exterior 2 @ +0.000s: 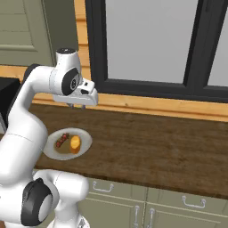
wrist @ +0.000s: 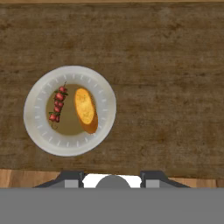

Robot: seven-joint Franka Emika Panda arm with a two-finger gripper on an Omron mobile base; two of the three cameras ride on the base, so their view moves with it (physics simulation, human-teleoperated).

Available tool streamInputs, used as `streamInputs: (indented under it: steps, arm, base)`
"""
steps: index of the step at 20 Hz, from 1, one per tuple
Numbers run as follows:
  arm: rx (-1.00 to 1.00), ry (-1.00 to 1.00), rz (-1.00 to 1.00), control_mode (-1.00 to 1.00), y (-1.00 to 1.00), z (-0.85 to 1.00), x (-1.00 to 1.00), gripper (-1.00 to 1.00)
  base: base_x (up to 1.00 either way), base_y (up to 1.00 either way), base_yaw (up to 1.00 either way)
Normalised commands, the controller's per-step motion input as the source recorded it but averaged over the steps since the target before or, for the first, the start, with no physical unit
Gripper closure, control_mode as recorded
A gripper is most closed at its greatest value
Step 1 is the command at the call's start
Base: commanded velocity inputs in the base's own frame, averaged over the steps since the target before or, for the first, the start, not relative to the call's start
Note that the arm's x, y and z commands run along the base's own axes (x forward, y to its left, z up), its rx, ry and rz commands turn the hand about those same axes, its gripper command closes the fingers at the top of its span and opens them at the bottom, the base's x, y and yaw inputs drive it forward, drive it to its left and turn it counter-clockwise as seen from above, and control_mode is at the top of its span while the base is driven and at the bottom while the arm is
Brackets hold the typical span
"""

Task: Pick up the kebab skewer and baguette bread, and place them inside the toaster oven. Close the toaster oven door and start by setting the timer.

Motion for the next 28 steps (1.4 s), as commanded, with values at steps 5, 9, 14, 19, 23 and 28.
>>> streamInputs:
  steps: [5, 9, 14, 19, 23, 28]
  arm:
    - [0.0, 0.0, 0.0, 1.0, 0.0, 0.0, 0.0, -1.0]
    - [0.0, 0.0, 0.0, 1.0, 0.0, 0.0, 0.0, -1.0]
    - [0.0, 0.0, 0.0, 1.0, 0.0, 0.0, 0.0, -1.0]
    - [0.0, 0.0, 0.0, 1.0, 0.0, 0.0, 0.0, -1.0]
    - [0.0, 0.0, 0.0, 1.0, 0.0, 0.0, 0.0, -1.0]
    - [0.0, 0.0, 0.0, 1.0, 0.0, 0.0, 0.0, -1.0]
  base:
    - [0.0, 0.0, 0.0]
    - [0.0, 0.0, 0.0]
    - [0.0, 0.05, 0.0]
    - [0.0, 0.5, 0.0]
    - [0.0, 0.61, 0.0]
    - [0.0, 0.52, 0.0]
